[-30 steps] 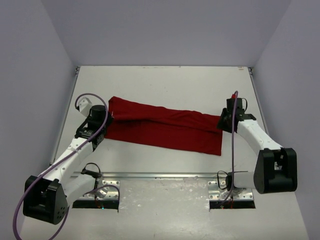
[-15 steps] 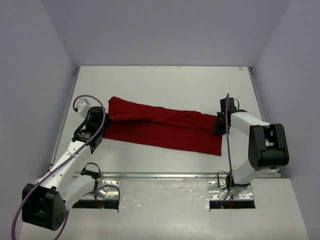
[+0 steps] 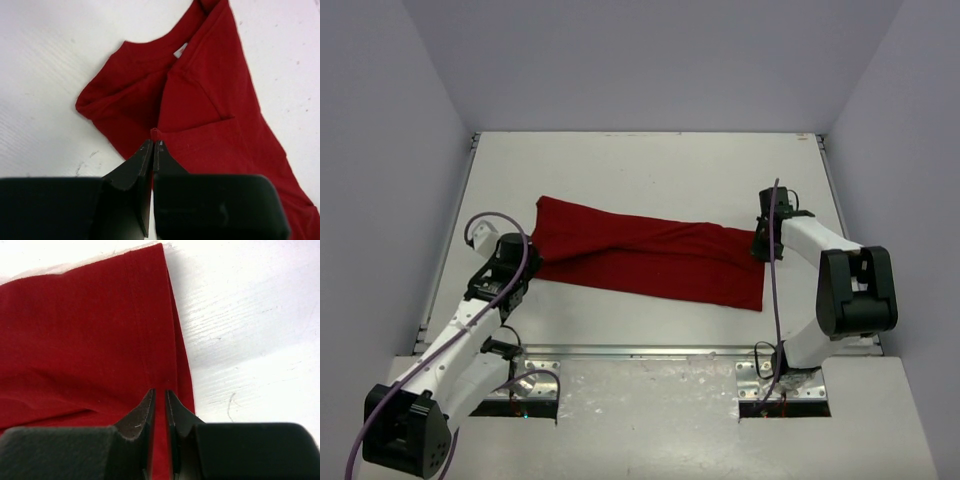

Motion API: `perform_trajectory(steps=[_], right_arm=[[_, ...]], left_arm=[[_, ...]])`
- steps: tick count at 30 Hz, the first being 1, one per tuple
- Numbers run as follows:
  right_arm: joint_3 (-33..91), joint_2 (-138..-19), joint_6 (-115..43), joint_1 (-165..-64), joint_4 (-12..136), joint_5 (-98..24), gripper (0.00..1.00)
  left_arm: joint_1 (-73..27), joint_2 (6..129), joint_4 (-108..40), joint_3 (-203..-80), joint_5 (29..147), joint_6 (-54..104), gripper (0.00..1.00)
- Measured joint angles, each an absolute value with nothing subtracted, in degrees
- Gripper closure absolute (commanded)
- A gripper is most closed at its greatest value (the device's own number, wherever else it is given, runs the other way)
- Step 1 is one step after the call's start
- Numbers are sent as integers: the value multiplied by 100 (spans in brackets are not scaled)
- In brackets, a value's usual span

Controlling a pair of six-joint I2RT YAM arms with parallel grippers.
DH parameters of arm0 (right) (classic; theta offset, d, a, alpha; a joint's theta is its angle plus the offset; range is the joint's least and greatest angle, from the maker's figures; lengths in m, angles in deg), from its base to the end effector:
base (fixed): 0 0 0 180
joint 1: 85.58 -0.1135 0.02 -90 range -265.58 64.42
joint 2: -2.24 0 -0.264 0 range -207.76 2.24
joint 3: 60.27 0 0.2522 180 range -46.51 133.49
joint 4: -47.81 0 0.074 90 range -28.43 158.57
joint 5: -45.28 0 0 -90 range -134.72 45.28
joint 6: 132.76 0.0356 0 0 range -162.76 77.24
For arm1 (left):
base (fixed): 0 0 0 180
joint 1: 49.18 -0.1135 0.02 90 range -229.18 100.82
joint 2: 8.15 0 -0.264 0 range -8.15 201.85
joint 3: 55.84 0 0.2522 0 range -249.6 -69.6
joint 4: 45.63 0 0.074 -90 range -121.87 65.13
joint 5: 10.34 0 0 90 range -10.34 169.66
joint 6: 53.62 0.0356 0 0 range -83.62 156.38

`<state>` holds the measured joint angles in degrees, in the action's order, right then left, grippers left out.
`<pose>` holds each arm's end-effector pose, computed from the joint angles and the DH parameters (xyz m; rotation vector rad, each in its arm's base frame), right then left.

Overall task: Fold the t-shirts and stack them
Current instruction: Fold the tshirt

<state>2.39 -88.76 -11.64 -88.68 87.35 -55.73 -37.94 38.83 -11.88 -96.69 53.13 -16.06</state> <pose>0.2876 0.0088 0.1568 0.7071 2.6227 -0.0940 0.1717 -0.0179 0.2117 -0.9876 1.9474 -0.1007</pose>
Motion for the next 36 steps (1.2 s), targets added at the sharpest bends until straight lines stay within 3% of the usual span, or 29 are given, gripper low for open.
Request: perform_trajectory(steps=[4, 5, 6, 7, 11, 17, 21, 22, 25, 29, 36], right_arm=[[250, -8876, -1171, -8868, 8759, -5592, 86], [250, -8876, -1173, -8868, 8757, -5590, 86], [250, -8876, -1175, -8868, 8757, -5586, 86], [250, -8876, -1180, -8868, 8757, -5581, 86], [250, -8872, -1217, -8868, 8757, -5546, 85], [250, -8690, -1282, -8957, 8755, -5424, 81], [272, -8472, -1451, -9722, 8571, -5208, 47], [290, -8441, -1516, -10076, 8416, -5061, 43], [410, -8505, -1702, -11031, 7784, -4307, 39], [1243, -9272, -1951, -11853, 7122, -3308, 39], [4226, -11903, -2659, -12255, 6917, -2423, 38]], left_arm=[[-3794, 3938, -1184, -9422, 5357, -1685, 89], [-3794, 3958, -1180, -9405, 5355, -1702, 78], [-3794, 3977, -1173, -9398, 5342, -1718, 36], [-3794, 3979, -1158, -9398, 5333, -1696, 22], [-3794, 3883, -1053, -9407, 5318, -1779, 2], [-3794, 3477, -1062, -9602, 5427, -1499, 0], [-3789, 4458, -1166, -10299, 5543, -1300, 0], [-3789, 4777, -1177, -10572, 5516, -1350, 0], [-3877, 5669, -1317, -11035, 5554, -1538, 0], [-4189, 5938, -904, -11306, 5777, -1866, 0], [-4404, 4880, -432, -11628, 5792, -1919, 0]])
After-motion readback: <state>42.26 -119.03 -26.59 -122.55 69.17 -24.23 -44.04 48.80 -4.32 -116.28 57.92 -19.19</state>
